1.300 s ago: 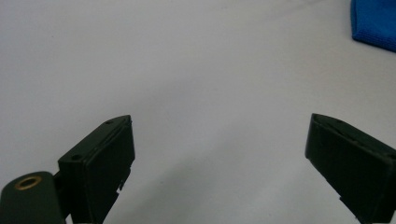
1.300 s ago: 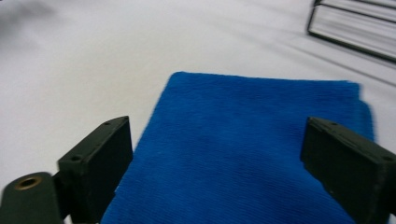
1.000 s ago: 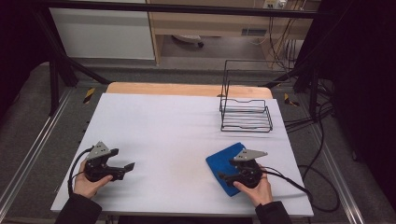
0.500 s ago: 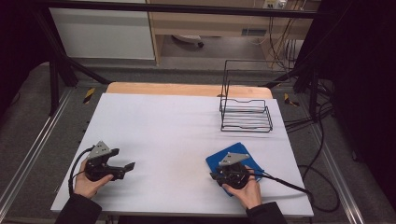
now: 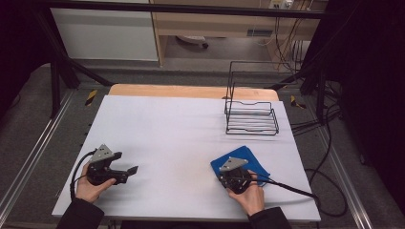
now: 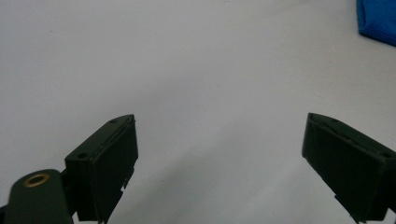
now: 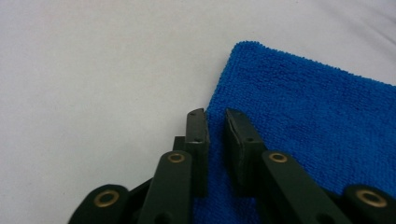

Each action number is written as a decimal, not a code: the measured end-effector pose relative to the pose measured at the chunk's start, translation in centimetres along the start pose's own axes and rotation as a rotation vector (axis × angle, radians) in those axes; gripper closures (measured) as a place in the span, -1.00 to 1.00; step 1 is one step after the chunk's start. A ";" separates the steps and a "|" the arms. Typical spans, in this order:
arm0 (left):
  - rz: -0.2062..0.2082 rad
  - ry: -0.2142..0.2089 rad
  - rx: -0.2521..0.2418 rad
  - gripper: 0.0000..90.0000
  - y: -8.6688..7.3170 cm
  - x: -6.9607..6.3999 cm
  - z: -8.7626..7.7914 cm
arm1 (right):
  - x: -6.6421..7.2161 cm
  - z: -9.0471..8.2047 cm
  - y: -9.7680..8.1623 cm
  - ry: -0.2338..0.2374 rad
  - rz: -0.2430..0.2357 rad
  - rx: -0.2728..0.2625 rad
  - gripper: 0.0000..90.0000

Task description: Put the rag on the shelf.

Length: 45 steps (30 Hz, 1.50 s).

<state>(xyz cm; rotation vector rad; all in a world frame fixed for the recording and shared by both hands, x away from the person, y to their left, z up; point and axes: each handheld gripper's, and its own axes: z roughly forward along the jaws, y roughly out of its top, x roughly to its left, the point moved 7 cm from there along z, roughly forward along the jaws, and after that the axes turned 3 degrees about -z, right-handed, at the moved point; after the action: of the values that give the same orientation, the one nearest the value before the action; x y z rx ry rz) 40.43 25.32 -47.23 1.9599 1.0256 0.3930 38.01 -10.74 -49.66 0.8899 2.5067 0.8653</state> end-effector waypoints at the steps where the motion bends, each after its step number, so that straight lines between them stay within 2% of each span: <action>1: -0.001 0.000 0.000 -0.76 0.0 0.0 0.0 | 0.0 0.0 0.0 0.002 0.006 -0.001 0.89; 8: -0.001 0.001 -0.002 -0.76 0.0 0.1 0.0 | -0.2 -0.1 0.3 0.022 0.043 -0.005 0.97; 9: -0.001 0.000 -0.002 -0.76 0.0 0.1 -0.1 | -0.1 -0.4 0.5 0.033 0.063 -0.025 0.97; 10: -0.002 0.000 -0.003 -0.76 0.0 0.1 0.0 | -0.1 -0.4 0.5 0.033 0.063 -0.025 0.97; 11: -0.002 0.000 -0.002 -0.76 0.0 0.1 0.0 | -0.3 -0.8 1.1 0.047 0.093 -0.062 0.97; 12: -0.002 0.000 -0.001 -0.76 0.0 0.1 0.0 | -0.3 -0.8 1.1 0.047 0.093 -0.062 0.97; 13: -0.003 0.001 0.000 -0.76 0.0 0.1 0.0 | -0.4 -1.1 1.7 0.071 0.131 -0.101 0.97; 14: -0.003 0.002 0.000 -0.76 0.0 0.1 0.0 | -0.5 -1.2 2.0 0.080 0.153 -0.116 0.97; 15: -0.002 0.001 0.000 -0.76 0.0 0.1 0.0 | -0.5 -1.2 2.0 0.080 0.153 -0.116 0.97; 18: 0.000 0.002 0.004 -0.76 0.0 0.1 0.0 | -0.7 -1.1 2.8 0.105 0.195 -0.143 0.97; 21: 0.000 0.003 0.005 -0.76 -0.1 0.1 0.0 | -0.1 -0.5 3.9 0.131 0.215 -0.159 0.97; 24: -0.001 0.004 0.004 -0.76 -0.1 0.1 0.0 | 0.2 0.0 4.6 0.142 0.220 -0.170 0.97; 27: -0.003 0.004 0.000 -0.76 0.0 0.1 0.0 | 1.2 1.1 6.0 0.151 0.218 -0.179 0.97; 31: -0.005 0.004 0.000 -0.76 0.0 0.1 0.0 | 1.8 1.9 6.7 0.148 0.213 -0.177 0.97; 32: -0.005 0.005 -0.001 -0.76 0.0 0.1 0.0 | 2.1 2.2 7.1 0.154 0.226 -0.176 0.97; 41: -0.005 0.005 -0.001 -0.76 0.0 0.1 0.0 | 2.5 3.2 8.9 0.142 0.224 -0.206 0.97; 45: -0.005 0.005 0.000 -0.76 0.0 0.2 0.0 | 2.9 3.6 9.4 0.148 0.239 -0.210 0.97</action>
<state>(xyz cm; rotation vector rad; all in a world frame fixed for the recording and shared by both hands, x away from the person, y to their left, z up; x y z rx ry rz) 40.51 25.48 -47.24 1.9565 1.0337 0.3957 41.89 -1.50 -46.66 1.1031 2.4031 1.2879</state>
